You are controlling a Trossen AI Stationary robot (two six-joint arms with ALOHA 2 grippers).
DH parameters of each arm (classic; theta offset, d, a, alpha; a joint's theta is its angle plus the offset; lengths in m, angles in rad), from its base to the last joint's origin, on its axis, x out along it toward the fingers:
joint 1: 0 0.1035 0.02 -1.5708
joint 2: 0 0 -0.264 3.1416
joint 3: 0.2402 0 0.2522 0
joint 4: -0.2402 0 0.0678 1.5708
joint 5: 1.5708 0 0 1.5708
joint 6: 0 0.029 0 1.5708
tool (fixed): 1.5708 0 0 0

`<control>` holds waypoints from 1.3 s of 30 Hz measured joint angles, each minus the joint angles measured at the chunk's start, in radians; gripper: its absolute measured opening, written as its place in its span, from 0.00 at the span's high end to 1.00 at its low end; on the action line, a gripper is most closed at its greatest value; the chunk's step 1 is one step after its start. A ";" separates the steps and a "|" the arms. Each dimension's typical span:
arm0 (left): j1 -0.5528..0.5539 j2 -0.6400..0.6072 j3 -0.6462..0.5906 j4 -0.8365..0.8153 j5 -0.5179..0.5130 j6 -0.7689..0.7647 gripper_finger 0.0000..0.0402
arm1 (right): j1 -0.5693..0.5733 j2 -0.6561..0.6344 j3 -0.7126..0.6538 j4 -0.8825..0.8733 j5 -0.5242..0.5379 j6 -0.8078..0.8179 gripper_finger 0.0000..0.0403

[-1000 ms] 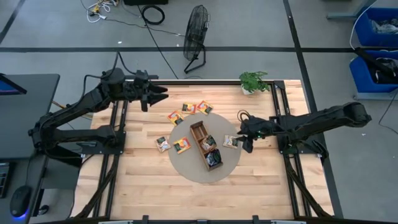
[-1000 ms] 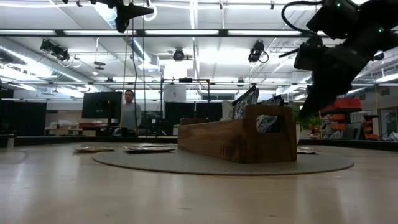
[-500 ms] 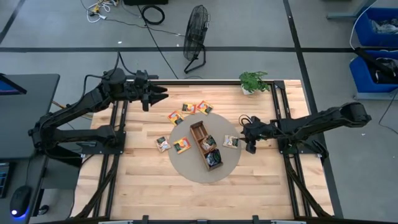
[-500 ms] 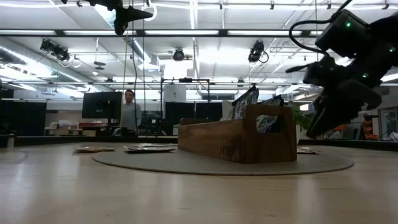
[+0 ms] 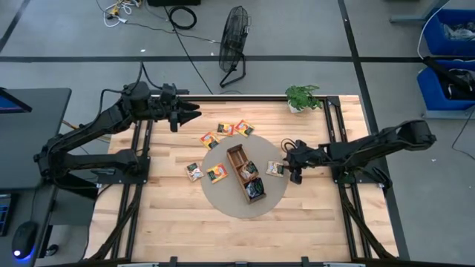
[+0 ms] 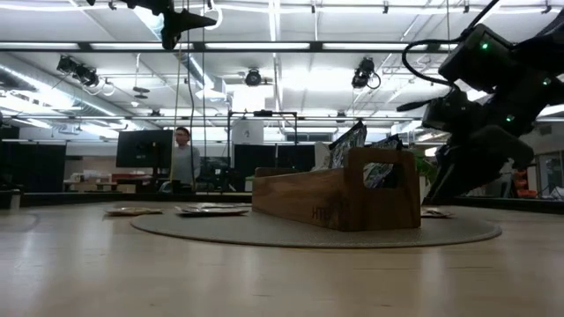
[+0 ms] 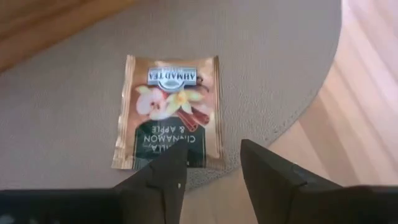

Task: Pick & Place Tea
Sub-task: Put the brown tea bag into the middle section of the wooden organizer

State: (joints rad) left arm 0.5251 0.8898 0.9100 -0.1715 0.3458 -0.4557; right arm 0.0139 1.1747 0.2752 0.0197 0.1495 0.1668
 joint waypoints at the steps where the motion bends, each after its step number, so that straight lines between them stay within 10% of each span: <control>1: 0.000 0.000 0.000 0.000 0.000 0.001 0.45 | 0.000 0.016 0.000 0.012 -0.004 0.001 0.61; 13: 0.000 0.000 0.000 -0.005 0.001 -0.005 0.45 | 0.000 0.096 0.004 0.030 -0.009 0.008 0.65; 24: 0.000 0.000 0.000 -0.008 0.001 -0.004 0.45 | -0.001 0.097 0.016 -0.001 -0.027 0.112 0.98; 39: 0.000 0.000 0.000 -0.022 -0.006 -0.003 0.45 | -0.008 0.094 0.295 -0.347 0.015 0.053 1.00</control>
State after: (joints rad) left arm 0.5251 0.8898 0.9100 -0.1932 0.3401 -0.4591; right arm 0.0059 1.2690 0.5703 -0.3272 0.1650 0.2198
